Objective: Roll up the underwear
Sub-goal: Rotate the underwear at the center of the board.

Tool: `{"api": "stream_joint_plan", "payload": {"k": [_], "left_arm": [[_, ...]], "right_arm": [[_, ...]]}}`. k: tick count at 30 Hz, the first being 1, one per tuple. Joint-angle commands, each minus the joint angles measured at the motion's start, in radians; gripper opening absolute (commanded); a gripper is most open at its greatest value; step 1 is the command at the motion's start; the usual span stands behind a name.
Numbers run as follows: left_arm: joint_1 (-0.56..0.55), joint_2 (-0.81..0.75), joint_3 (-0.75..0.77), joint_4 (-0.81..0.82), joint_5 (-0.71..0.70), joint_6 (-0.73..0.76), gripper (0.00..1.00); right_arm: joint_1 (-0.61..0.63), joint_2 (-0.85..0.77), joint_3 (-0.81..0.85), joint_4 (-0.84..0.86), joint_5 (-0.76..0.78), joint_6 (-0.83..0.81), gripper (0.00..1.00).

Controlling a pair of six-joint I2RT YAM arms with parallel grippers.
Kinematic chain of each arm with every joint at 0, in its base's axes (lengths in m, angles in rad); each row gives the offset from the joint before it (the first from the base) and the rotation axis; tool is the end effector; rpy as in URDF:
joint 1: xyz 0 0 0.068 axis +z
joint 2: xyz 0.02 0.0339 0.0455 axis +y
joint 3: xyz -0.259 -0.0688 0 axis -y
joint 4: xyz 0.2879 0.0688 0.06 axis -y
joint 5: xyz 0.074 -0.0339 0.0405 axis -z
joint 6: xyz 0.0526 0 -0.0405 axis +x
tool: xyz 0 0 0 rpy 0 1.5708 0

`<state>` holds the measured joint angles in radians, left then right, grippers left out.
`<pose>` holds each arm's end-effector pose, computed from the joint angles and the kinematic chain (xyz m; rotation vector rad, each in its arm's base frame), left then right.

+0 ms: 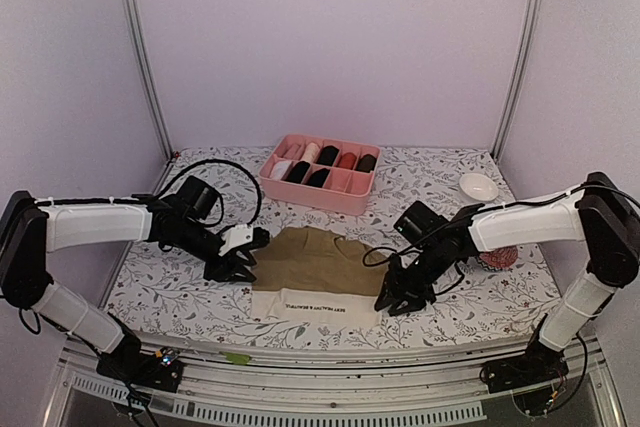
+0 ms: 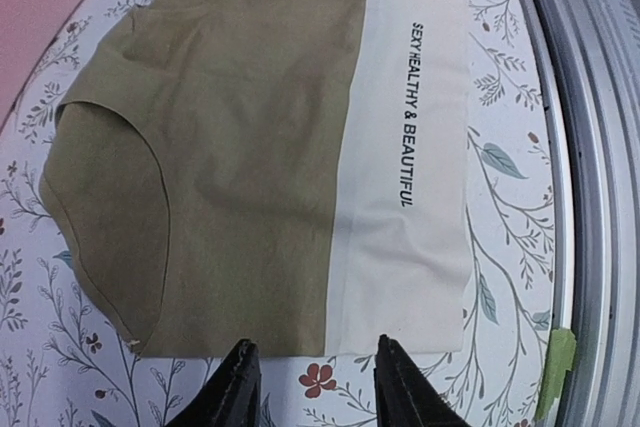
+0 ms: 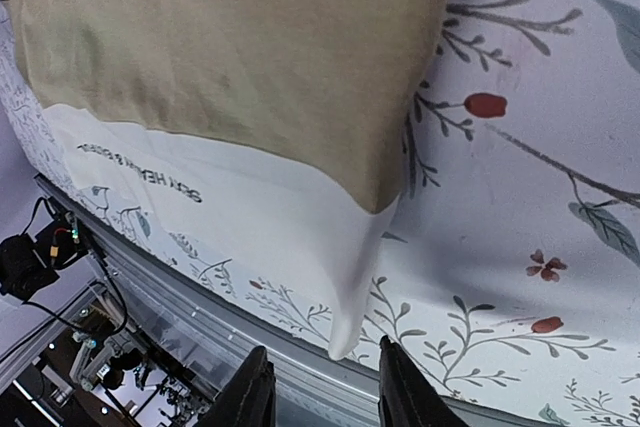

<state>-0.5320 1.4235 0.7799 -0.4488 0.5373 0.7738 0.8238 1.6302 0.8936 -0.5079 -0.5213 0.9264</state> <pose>0.2476 -0.1770 0.1391 1.6785 1.9140 -0.6195 0.2032 0.2579 0.1098 -0.0210 -2.8298 -0.8405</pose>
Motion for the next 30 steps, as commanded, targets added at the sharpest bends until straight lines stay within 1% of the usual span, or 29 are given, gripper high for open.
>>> {"api": "stream_joint_plan", "payload": {"k": [1,7,11,13,16,19,22,24,27,30], "left_arm": [[-0.01,-0.017,-0.003,0.016,0.002,-0.032,0.4],[-0.01,-0.04,-0.01,0.01,0.003,-0.035,0.4],[-0.01,-0.04,-0.009,0.01,0.006,-0.039,0.4],[-0.01,-0.04,-0.008,0.011,0.004,-0.041,0.4],[-0.01,-0.04,-0.008,0.006,0.003,-0.036,0.4],[-0.01,-0.042,-0.014,-0.01,0.002,-0.006,0.39],[-0.012,-0.045,-0.033,-0.016,0.005,0.059,0.38],[-0.023,-0.034,-0.033,-0.014,0.002,0.081,0.37],[-0.057,-0.009,-0.009,-0.028,-0.001,0.107,0.35],[-0.105,0.006,-0.009,-0.019,-0.011,0.149,0.33]], "right_arm": [[0.047,0.067,0.052,-0.072,0.06,0.043,0.37],[0.083,0.099,0.082,-0.105,0.114,0.06,0.34],[0.092,0.136,0.11,-0.094,0.117,0.067,0.28],[0.095,0.149,0.116,-0.09,0.113,0.066,0.22],[0.09,0.129,0.082,-0.085,0.101,0.059,0.0],[0.032,0.035,-0.022,-0.109,0.112,-0.001,0.0],[-0.091,-0.038,-0.136,-0.109,0.16,-0.079,0.0],[-0.152,-0.017,-0.123,-0.114,0.174,-0.129,0.0],[-0.162,0.04,-0.055,-0.122,0.186,-0.183,0.0],[-0.162,0.08,-0.028,-0.124,0.195,-0.204,0.0]]}}
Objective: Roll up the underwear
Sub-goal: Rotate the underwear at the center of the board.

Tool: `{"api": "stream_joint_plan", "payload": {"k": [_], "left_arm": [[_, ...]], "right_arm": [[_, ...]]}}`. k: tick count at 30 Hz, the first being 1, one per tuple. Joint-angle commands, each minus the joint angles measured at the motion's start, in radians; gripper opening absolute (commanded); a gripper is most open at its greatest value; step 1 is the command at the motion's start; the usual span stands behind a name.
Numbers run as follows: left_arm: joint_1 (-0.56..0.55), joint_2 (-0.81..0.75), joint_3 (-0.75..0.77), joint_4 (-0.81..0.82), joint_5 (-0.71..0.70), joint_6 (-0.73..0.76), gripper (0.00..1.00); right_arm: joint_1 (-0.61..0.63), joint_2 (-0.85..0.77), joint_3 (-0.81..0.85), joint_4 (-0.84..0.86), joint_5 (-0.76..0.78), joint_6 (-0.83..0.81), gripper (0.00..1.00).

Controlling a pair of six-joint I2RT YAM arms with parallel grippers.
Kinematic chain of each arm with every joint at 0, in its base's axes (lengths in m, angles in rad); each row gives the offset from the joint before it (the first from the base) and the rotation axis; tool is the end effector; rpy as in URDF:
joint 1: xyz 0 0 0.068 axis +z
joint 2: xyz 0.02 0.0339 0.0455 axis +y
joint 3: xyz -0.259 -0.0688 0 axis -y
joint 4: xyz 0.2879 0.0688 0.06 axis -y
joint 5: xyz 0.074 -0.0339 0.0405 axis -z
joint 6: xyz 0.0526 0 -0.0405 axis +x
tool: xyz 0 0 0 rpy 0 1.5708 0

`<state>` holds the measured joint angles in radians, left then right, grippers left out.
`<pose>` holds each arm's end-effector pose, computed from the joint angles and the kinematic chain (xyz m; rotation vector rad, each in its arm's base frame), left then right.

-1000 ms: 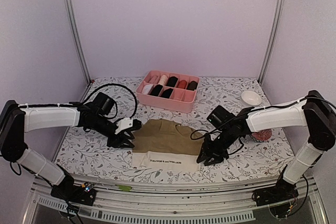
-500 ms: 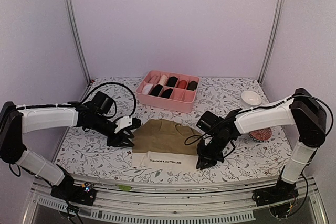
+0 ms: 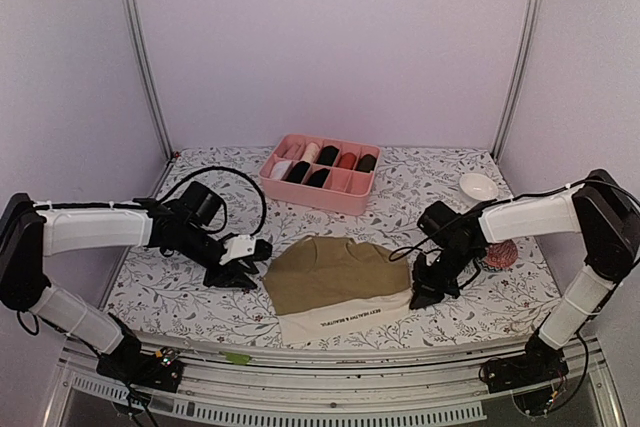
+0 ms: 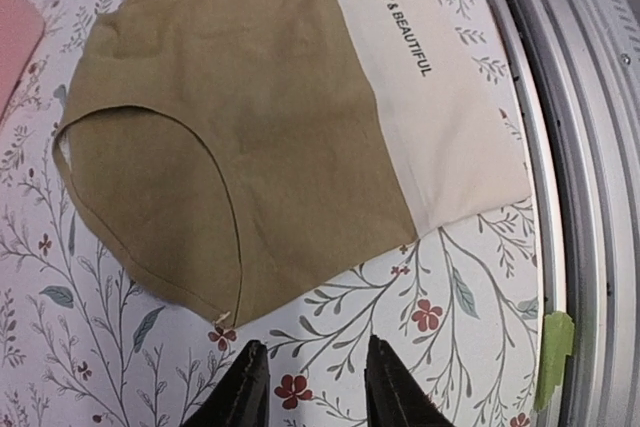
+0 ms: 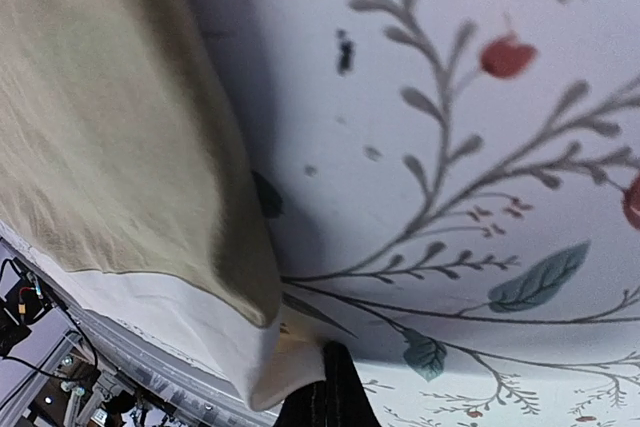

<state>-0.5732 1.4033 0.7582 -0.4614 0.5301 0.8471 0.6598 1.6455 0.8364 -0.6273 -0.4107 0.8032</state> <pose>0.2346 -0.1831 0.1370 1.7871 1.8275 -0.6036 0.2224 0.1991 0.0837 -0.1678 -2.9050 -0.5818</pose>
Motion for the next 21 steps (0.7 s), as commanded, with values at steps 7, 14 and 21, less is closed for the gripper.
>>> {"api": "stream_joint_plan", "payload": {"k": [7,14,21], "left_arm": [[-0.132,0.152,0.092,0.067,-0.015,0.059,0.27],[-0.173,0.348,0.229,0.122,-0.152,0.061,0.21],[-0.208,0.403,0.174,0.064,-0.252,0.14,0.12]], "right_arm": [[-0.01,0.136,0.081,-0.057,0.208,-0.17,0.0],[-0.051,0.156,0.121,-0.107,0.299,-0.241,0.0],[-0.091,0.207,0.229,-0.118,0.285,-0.324,0.0]]}}
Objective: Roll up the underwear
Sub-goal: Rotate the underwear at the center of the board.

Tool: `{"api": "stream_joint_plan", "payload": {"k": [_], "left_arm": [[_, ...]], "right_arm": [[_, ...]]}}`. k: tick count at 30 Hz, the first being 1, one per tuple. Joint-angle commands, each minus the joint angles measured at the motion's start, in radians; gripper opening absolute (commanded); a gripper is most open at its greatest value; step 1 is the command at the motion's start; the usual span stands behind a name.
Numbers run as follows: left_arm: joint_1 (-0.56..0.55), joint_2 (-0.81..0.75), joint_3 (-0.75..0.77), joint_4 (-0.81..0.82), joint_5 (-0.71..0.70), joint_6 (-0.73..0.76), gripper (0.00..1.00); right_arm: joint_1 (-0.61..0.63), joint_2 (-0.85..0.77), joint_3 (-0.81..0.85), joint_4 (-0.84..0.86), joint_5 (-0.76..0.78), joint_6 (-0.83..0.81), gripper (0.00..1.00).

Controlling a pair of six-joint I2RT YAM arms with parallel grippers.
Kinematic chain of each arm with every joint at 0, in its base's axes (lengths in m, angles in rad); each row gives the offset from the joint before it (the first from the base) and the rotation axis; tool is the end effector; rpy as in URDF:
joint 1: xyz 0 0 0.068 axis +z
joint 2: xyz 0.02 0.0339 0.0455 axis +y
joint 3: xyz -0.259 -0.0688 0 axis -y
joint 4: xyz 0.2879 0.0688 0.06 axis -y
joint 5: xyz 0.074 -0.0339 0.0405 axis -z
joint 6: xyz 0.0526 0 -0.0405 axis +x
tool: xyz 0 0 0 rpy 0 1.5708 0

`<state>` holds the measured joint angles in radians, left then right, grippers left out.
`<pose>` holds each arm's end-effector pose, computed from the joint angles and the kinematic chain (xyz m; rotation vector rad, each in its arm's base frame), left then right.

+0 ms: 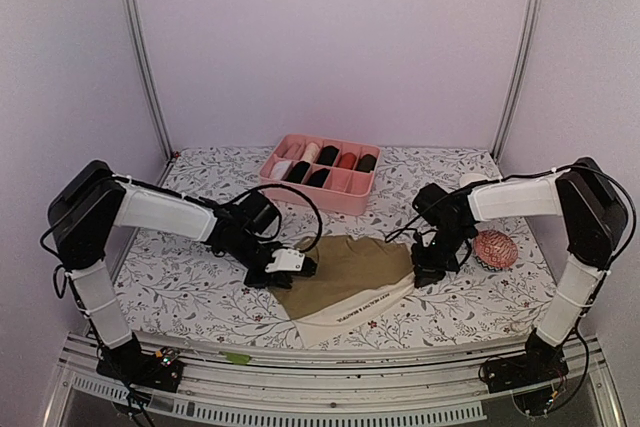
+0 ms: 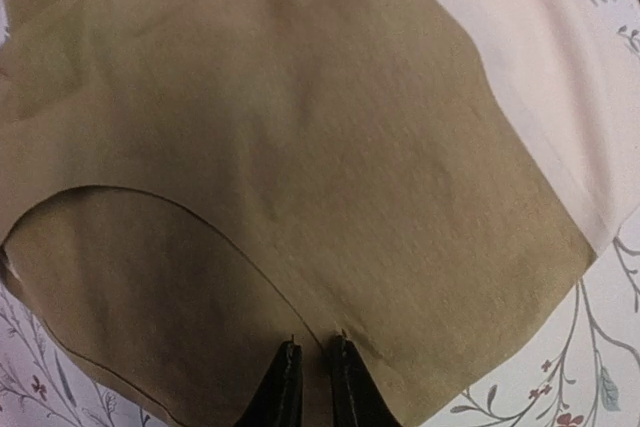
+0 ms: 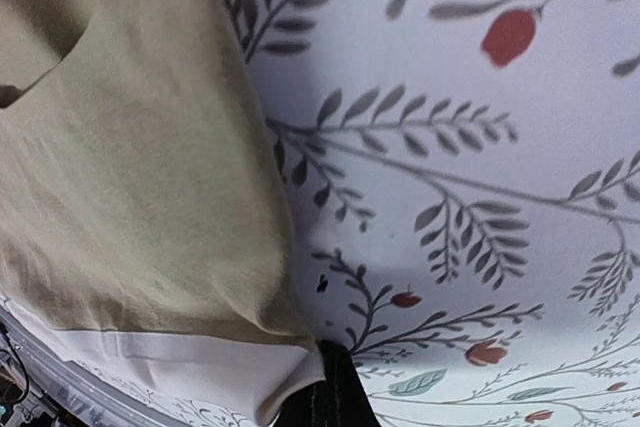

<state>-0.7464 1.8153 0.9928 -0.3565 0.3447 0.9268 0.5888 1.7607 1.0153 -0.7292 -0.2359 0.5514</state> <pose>0.2594 -0.2641 0.0805 2.0611 1.7348 -0.4186 0.2702 0.1952 0.0921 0.0749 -3.0700 -0.3861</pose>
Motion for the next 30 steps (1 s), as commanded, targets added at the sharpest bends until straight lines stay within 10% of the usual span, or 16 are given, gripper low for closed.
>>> {"api": "stream_joint_plan", "payload": {"k": [1,14,30], "left_arm": [[-0.048,-0.021,-0.09,-0.054,-0.069,0.074,0.11],[-0.189,-0.267,-0.084,-0.371,0.399,-0.12,0.08],[0.121,0.119,0.266,0.003,0.025,-0.337,0.15]], "right_arm": [[-0.02,0.113,0.089,-0.013,0.087,-0.096,0.0],[-0.017,0.288,0.368,-0.059,0.044,-0.333,0.0],[-0.03,0.38,0.474,-0.071,0.189,-0.398,0.0]]}}
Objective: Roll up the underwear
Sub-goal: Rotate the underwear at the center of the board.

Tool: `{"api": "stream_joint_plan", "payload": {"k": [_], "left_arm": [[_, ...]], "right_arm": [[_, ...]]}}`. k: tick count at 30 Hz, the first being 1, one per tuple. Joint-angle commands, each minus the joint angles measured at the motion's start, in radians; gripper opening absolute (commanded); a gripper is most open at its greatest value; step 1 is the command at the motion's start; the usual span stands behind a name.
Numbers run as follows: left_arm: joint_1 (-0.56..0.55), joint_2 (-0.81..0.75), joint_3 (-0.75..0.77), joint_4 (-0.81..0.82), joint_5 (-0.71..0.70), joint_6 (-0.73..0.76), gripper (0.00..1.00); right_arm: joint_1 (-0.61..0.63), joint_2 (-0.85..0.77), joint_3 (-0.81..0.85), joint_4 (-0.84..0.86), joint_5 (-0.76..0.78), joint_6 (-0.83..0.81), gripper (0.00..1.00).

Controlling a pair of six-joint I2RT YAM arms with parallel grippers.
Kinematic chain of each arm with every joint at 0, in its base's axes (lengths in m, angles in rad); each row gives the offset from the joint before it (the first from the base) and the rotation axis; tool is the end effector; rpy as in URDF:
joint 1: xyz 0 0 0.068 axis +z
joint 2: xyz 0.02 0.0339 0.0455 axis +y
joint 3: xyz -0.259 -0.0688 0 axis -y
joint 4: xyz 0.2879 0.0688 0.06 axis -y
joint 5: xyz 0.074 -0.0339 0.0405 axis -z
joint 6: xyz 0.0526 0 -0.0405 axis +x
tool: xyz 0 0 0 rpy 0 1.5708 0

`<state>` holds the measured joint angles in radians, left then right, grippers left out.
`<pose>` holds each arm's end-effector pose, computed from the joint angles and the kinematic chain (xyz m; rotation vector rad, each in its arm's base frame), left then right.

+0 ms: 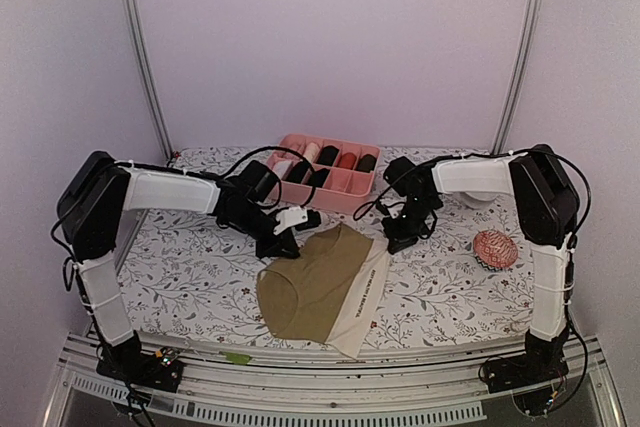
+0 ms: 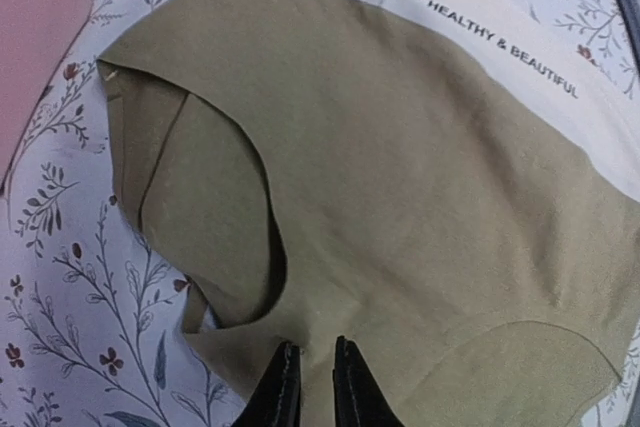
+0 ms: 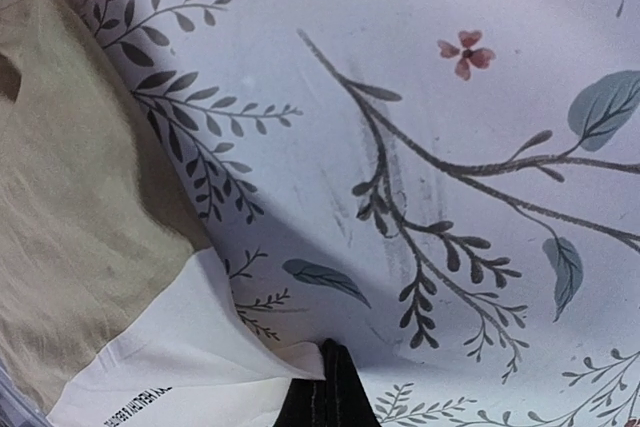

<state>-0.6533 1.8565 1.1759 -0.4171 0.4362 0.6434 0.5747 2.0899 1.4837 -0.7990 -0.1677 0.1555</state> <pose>0.3120 -0.2668 0.1192 1.6900 1.9995 -0.5825 0.3646 0.2466 0.0995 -0.6510 2.9588 0.3276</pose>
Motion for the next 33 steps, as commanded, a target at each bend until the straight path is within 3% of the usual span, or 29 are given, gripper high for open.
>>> {"api": "stream_joint_plan", "payload": {"k": [1,4,9,12,16,19,22,26,33], "left_arm": [[0.038,0.097,0.112,0.057,-0.045,-0.068,0.17],[0.055,0.188,0.187,0.014,0.009,-0.095,0.25],[0.055,0.202,0.113,-0.01,-0.016,-0.08,0.18],[0.055,0.126,-0.021,-0.002,-0.067,-0.051,0.11],[0.056,-0.042,-0.216,-0.011,-0.11,-0.032,0.09],[0.055,-0.156,-0.314,-0.045,-0.056,-0.049,0.09],[0.058,-0.259,-0.348,-0.052,0.029,-0.112,0.16],[0.093,-0.272,-0.304,0.026,0.011,-0.206,0.25],[0.146,-0.037,-0.04,0.035,0.023,-0.241,0.35]], "right_arm": [[-0.017,0.051,0.005,-0.003,0.141,0.003,0.0],[-0.026,0.051,0.001,0.002,0.151,0.021,0.0],[-0.027,0.065,0.032,0.013,0.115,0.035,0.0],[-0.025,0.084,0.064,0.013,0.088,0.034,0.0],[-0.011,0.117,0.134,0.01,0.048,0.027,0.0],[0.027,0.143,0.2,0.007,0.019,0.01,0.0],[0.052,0.162,0.24,-0.002,0.01,-0.01,0.0],[0.05,0.178,0.242,-0.017,0.056,-0.015,0.0],[-0.005,0.145,0.201,-0.047,0.112,0.013,0.0]]}}
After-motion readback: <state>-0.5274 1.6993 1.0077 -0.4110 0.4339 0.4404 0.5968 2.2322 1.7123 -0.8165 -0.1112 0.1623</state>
